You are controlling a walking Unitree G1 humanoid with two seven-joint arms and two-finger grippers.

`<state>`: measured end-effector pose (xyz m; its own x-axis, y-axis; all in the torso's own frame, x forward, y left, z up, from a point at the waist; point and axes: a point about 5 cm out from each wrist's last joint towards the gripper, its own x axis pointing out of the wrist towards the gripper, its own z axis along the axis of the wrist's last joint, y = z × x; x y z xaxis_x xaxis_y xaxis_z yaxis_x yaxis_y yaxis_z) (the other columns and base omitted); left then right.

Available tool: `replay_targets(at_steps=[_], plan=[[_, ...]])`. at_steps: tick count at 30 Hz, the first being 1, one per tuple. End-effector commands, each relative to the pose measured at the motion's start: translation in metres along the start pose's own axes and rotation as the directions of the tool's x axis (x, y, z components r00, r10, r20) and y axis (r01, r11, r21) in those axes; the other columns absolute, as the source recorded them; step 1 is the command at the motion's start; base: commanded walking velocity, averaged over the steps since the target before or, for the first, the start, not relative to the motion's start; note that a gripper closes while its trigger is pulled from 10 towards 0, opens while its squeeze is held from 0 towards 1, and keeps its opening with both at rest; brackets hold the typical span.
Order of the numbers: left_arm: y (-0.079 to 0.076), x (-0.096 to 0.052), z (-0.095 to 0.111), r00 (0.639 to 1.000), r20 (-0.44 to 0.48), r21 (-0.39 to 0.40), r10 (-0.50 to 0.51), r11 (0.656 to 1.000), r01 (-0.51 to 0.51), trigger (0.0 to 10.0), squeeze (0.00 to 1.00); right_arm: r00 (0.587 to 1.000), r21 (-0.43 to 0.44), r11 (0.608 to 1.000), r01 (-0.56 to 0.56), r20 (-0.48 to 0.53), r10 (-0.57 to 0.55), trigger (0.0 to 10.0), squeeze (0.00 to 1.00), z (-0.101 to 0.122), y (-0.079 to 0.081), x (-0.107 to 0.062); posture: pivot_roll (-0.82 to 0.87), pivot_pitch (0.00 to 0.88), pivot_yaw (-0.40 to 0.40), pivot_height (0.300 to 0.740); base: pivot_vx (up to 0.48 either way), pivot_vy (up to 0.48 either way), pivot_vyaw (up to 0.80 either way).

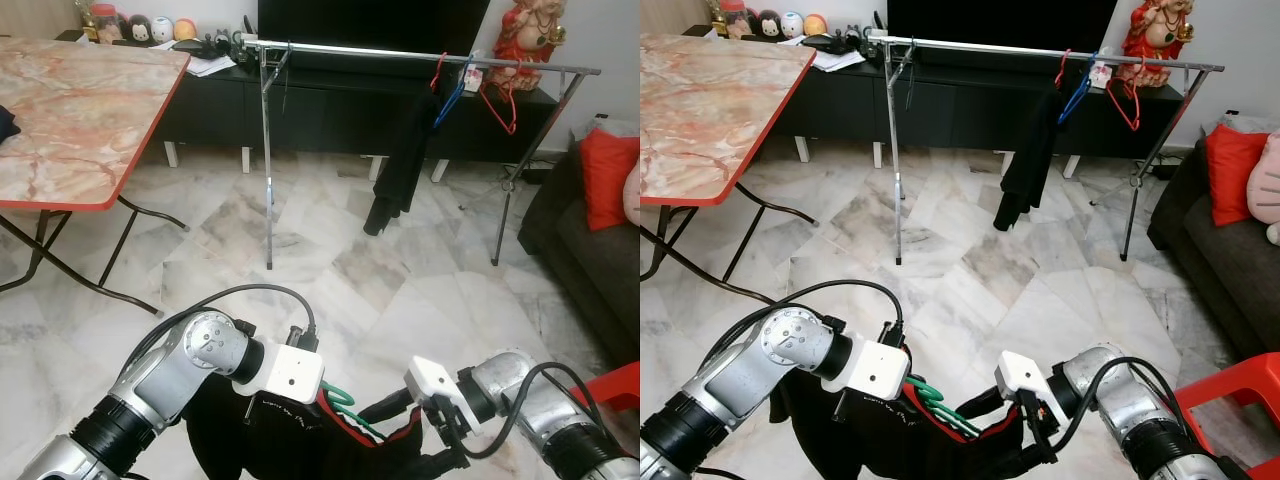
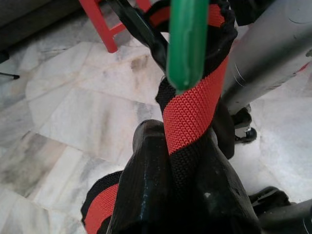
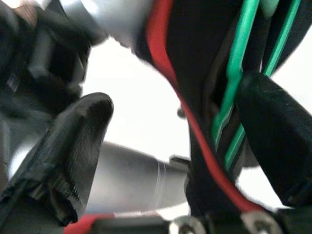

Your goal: Hang hanger

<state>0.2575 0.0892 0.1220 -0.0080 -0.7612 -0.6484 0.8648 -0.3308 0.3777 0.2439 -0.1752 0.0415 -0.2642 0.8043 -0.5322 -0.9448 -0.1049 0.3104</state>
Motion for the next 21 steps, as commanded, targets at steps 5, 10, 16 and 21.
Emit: replay_targets(at_steps=[5, 10, 16, 21], plan=[[0.013, -0.006, 0.006, 0.998, 0.004, 0.055, 0.061, 0.997, -0.061, 10.0, 0.00, 0.998, 0.008, 0.999, 0.046, -0.037, -0.046, 4.4, 0.00, -0.006, -0.002, -0.004, 0.00, 0.000, -0.149, 0.740, 0.000, 0.000, 0.00], [0.014, -0.006, 0.005, 0.998, 0.001, 0.055, 0.070, 0.996, -0.070, 10.0, 0.00, 0.997, -0.004, 0.999, 0.040, -0.073, -0.040, 0.0, 0.00, -0.009, -0.002, -0.006, 0.00, 0.000, -0.149, 0.740, 0.000, 0.000, 0.00], [0.013, -0.008, 0.002, 0.997, -0.013, 0.050, 0.070, 0.996, -0.069, 10.0, 0.00, 0.992, -0.016, 0.998, 0.056, -0.108, -0.057, 0.0, 0.00, -0.012, -0.002, -0.011, 0.00, 0.000, -0.149, 0.740, 0.000, 0.000, 0.00], [0.008, -0.007, -0.006, 0.998, -0.050, 0.039, 0.046, 0.998, -0.044, 10.0, 0.00, 0.992, -0.031, 0.996, 0.085, -0.089, -0.088, 0.0, 0.00, -0.009, -0.005, -0.014, -0.01, 0.000, -0.144, 0.740, 0.000, 0.000, 0.00]])
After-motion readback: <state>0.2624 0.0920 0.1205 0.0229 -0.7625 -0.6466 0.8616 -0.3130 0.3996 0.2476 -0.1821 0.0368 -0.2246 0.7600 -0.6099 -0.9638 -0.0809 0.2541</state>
